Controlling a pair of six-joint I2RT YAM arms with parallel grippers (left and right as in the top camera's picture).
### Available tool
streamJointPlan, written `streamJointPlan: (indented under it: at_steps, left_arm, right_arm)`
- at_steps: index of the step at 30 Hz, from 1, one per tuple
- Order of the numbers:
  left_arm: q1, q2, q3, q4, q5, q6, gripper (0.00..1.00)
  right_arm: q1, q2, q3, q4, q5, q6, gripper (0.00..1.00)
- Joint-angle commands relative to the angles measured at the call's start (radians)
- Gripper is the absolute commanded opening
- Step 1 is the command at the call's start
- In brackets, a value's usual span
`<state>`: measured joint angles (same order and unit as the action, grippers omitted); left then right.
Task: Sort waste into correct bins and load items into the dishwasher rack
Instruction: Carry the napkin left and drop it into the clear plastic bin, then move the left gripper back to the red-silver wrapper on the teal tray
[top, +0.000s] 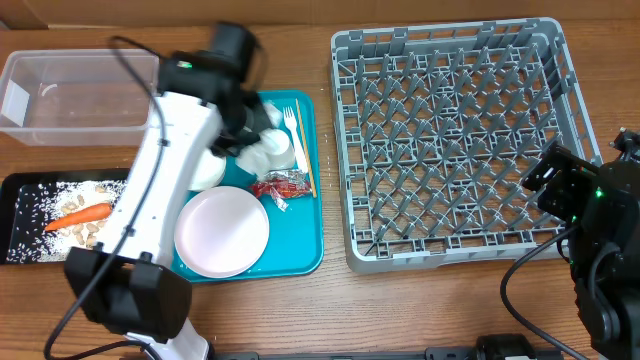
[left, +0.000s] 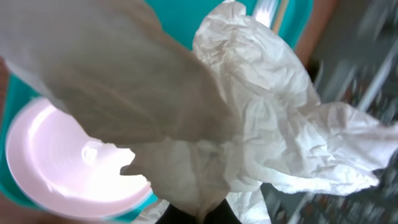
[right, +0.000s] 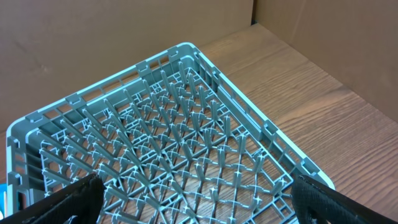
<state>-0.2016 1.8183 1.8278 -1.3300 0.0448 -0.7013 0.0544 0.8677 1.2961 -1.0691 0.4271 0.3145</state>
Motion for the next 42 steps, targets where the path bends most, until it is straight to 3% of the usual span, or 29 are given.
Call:
streamJointPlan:
  at_steps: [1,11,16,22,25,27,30,37,42]
  left_arm:
    - [0.134,0.004,0.027,0.081,-0.001,0.026,0.04]
    - [0.404,0.019,0.026,0.498,-0.029,0.025,0.07]
    - [0.469,0.088,0.026,0.625,-0.120,0.026,0.11]
    - [0.529,0.210,0.026,0.723,-0.122,0.079,0.17]
    - [0.546,0.240,0.026,0.751,-0.078,0.104,0.34]
    - [0.554,0.243,0.026,0.765,-0.059,0.104,0.66]
    - [0.563,0.233,0.034,0.781,-0.027,0.105,0.97]
    - [0.564,0.131,0.036,0.721,0.099,0.141,1.00]
    - [0.561,0.013,0.036,0.672,0.379,0.141,1.00]
  right_arm:
    - [0.004,-0.008,0.027,0.004,0.013,0.007,1.00]
    - [0.004,-0.008,0.027,0.003,0.014,0.007,1.00]
    - [0.004,-0.008,0.027,0.004,0.013,0.007,1.00]
    - [0.004,-0.008,0.027,0.003,0.014,0.007,1.00]
    - [0.004,-0.008,0.027,0.003,0.013,0.007,1.00]
    - [0.004,-0.008,0.027,0.004,0.014,0.007,1.00]
    - [0.004,-0.008,0.027,0.003,0.014,0.007,1.00]
    - [0.004,-0.008,0.027,0.004,0.014,0.007,1.00]
    - [0.004,-0.008,0.027,0.004,0.013,0.007,1.00]
